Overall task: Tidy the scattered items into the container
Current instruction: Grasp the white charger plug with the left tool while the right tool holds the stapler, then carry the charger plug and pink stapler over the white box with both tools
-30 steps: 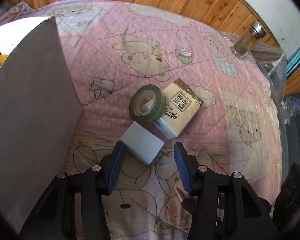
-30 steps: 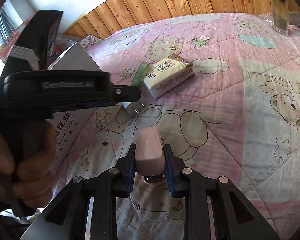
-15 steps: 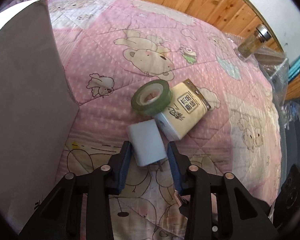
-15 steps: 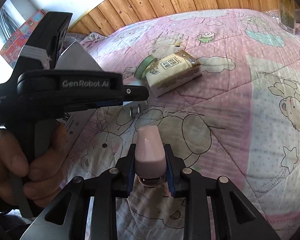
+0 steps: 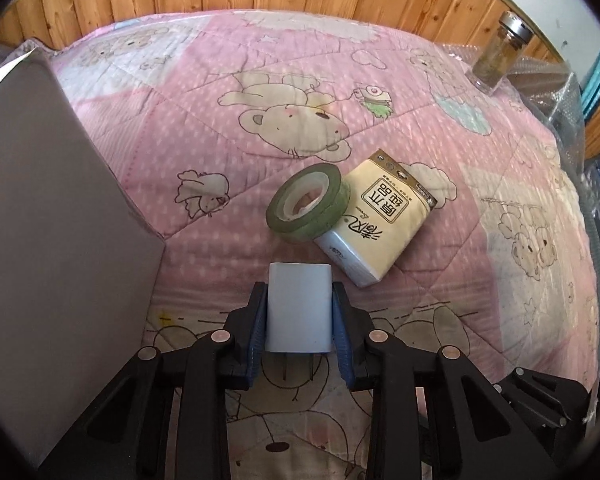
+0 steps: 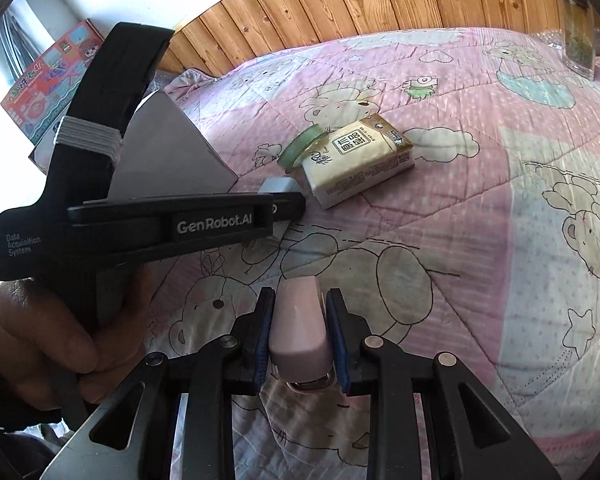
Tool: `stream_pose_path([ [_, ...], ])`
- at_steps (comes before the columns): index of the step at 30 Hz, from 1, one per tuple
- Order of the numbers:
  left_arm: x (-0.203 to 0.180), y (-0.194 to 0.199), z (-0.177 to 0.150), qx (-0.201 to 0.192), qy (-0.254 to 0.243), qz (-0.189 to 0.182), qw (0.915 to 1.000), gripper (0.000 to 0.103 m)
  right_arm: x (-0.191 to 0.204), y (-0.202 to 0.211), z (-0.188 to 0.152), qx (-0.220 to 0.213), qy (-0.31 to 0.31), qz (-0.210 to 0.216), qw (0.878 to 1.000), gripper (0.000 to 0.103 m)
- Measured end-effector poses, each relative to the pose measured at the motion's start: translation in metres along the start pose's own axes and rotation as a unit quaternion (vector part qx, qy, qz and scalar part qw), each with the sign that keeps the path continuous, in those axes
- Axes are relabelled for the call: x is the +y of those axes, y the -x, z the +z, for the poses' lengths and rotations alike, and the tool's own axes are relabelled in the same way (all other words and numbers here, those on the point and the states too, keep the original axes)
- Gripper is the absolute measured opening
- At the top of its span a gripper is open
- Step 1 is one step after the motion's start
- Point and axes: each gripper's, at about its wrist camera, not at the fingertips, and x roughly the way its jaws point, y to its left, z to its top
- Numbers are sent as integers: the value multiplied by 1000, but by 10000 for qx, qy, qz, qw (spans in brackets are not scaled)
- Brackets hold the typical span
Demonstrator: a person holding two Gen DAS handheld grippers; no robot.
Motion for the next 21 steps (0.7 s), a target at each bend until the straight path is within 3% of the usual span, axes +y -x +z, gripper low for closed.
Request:
stream_pose_path([
  [13, -6, 38, -26, 73, -62, 47, 9999, 31, 19, 9, -8, -97, -158, 25, 9998, 27],
  [21, -7, 77, -43, -119, -117, -39, 9999, 31, 34, 23, -19, -172, -164, -135, 9996, 27],
])
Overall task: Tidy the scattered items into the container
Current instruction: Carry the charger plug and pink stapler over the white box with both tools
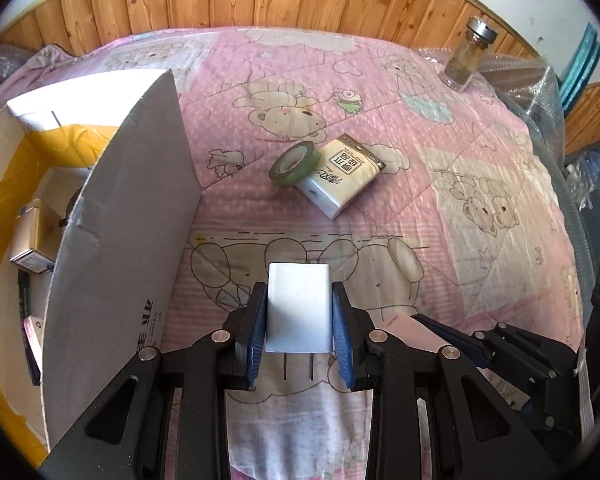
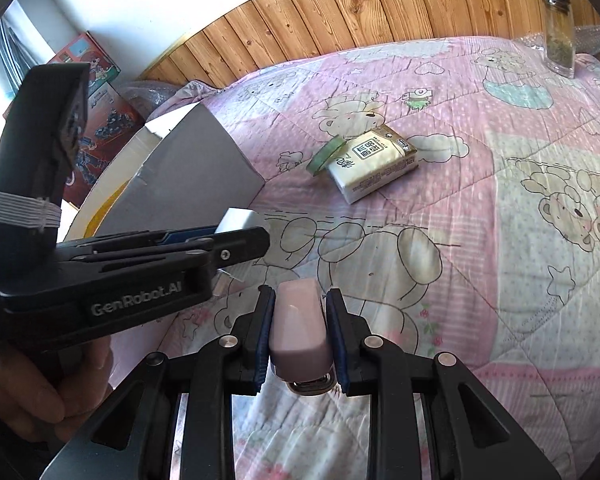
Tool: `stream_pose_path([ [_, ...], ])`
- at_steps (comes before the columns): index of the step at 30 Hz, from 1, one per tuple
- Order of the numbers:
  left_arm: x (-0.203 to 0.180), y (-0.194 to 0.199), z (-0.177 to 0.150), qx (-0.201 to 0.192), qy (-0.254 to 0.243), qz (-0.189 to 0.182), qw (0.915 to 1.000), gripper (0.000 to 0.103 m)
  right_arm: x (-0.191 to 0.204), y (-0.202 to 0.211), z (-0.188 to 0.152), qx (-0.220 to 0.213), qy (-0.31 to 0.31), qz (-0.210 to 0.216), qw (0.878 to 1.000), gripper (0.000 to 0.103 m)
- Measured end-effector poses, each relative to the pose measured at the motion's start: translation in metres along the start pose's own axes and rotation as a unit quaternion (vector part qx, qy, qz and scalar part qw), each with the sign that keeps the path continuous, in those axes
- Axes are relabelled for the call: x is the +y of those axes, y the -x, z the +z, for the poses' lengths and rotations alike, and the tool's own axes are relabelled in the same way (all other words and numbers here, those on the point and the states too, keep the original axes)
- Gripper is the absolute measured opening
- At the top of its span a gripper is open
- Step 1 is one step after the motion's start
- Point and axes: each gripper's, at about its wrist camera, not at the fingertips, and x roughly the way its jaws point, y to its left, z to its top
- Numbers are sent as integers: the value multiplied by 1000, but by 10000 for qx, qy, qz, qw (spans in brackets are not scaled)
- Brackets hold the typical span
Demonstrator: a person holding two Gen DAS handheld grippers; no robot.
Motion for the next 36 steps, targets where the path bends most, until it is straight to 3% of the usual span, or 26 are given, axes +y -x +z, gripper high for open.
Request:
stream_pose_path([
  [17, 4, 65, -38, -353, 25, -383, 9986, 31, 33, 52, -27, -226, 88, -199, 9995, 27],
  [36, 14, 117, -65, -758, 56, -675, 9948, 31, 80, 84, -33, -450, 467, -294, 9975, 27],
])
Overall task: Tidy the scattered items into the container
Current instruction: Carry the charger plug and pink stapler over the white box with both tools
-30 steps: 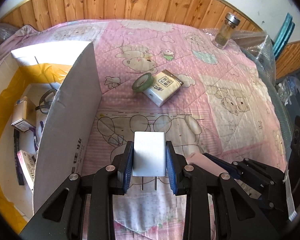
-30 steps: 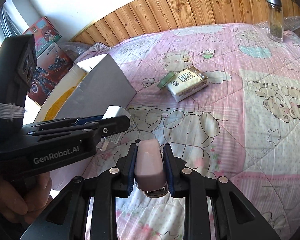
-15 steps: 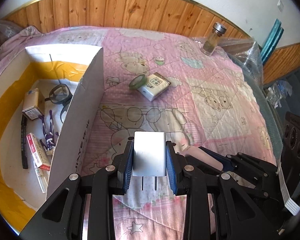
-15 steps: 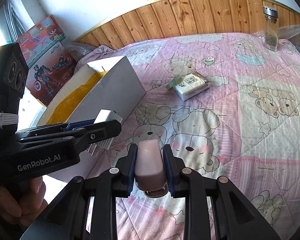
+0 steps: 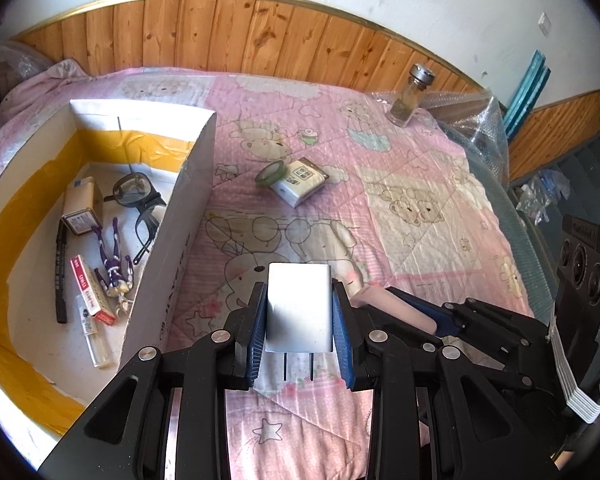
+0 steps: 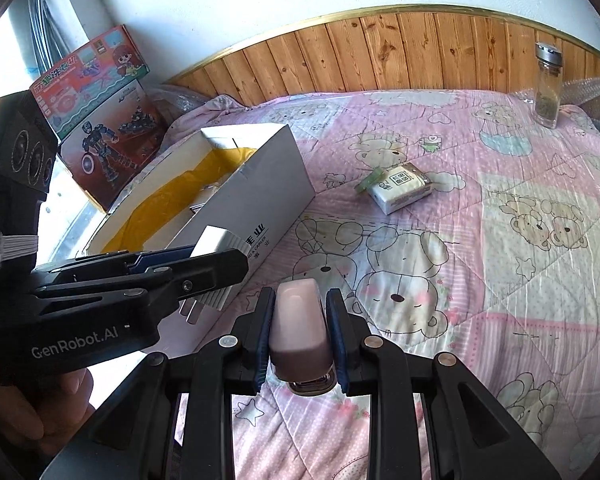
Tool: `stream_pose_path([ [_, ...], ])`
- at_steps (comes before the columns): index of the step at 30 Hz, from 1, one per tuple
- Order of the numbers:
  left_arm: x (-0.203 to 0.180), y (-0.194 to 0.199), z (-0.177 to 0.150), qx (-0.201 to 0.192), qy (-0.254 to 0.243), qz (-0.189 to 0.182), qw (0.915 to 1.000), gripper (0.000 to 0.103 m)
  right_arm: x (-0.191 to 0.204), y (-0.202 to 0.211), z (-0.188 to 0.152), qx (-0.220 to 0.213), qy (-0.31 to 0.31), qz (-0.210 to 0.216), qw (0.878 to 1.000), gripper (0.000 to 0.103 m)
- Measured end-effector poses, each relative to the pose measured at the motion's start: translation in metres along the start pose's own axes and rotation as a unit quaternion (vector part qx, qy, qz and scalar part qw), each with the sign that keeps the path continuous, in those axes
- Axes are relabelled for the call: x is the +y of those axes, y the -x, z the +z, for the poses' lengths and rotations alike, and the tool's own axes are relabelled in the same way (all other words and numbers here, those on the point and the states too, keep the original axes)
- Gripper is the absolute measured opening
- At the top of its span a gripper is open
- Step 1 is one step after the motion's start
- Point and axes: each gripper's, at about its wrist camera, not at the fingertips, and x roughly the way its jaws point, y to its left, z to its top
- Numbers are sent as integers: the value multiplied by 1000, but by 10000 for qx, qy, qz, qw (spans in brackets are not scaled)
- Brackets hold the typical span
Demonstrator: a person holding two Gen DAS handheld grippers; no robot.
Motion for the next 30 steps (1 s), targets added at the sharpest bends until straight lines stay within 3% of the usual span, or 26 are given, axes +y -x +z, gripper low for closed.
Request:
stream_pose_path([
  [20, 50, 57, -5, -544, 573, -148, 9968, 31, 61, 27, 23, -261, 641, 186, 9974, 27],
  [30, 84, 72, -9, -634, 901, -143, 9938, 31, 94, 25, 36, -250, 1010, 374, 9939, 27],
])
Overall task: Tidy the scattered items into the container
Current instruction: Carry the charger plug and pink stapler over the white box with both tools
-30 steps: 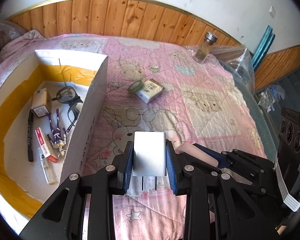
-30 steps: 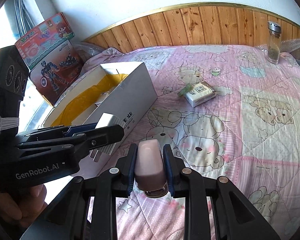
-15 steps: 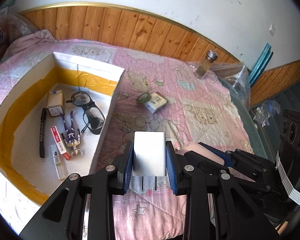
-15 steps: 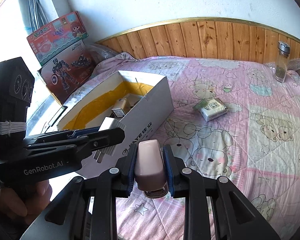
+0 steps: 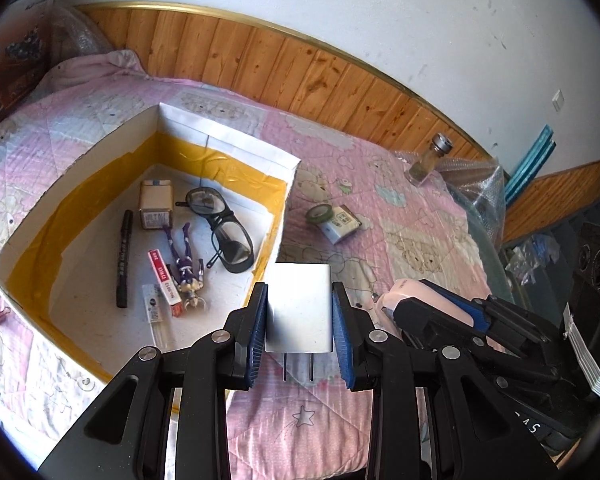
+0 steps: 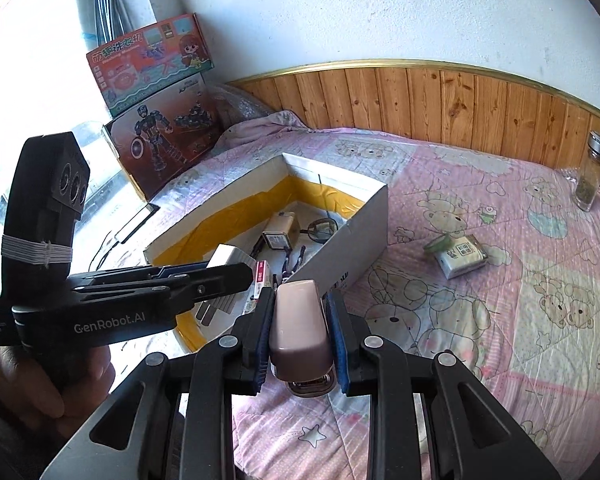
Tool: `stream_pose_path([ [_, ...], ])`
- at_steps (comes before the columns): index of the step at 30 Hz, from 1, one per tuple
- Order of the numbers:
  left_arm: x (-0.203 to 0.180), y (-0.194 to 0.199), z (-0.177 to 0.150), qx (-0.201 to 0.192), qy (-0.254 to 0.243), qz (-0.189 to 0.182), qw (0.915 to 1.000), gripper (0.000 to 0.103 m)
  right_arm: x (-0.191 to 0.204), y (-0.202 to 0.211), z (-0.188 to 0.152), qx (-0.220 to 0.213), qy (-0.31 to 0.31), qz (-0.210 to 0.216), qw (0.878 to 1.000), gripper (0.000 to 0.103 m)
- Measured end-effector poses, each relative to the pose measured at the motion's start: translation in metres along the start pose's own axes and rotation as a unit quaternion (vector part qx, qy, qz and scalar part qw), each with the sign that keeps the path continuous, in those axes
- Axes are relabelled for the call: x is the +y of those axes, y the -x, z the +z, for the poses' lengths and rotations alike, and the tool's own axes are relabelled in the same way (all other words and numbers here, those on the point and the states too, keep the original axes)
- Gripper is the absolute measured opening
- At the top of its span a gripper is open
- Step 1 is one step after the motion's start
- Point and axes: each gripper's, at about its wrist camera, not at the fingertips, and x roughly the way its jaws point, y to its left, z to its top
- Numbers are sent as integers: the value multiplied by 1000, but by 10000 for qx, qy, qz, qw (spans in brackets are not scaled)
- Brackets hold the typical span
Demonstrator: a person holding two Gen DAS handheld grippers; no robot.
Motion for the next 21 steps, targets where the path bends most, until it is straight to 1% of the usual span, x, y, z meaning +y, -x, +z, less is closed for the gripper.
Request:
stream_pose_path([
  [8, 23, 12, 10, -127, 200, 64, 9997, 31, 21, -10, 12, 30, 262, 206, 9994, 27],
  [21, 55, 23, 25, -236, 330, 248, 9989, 31, 50, -34, 30, 113, 593, 486, 9970, 27],
])
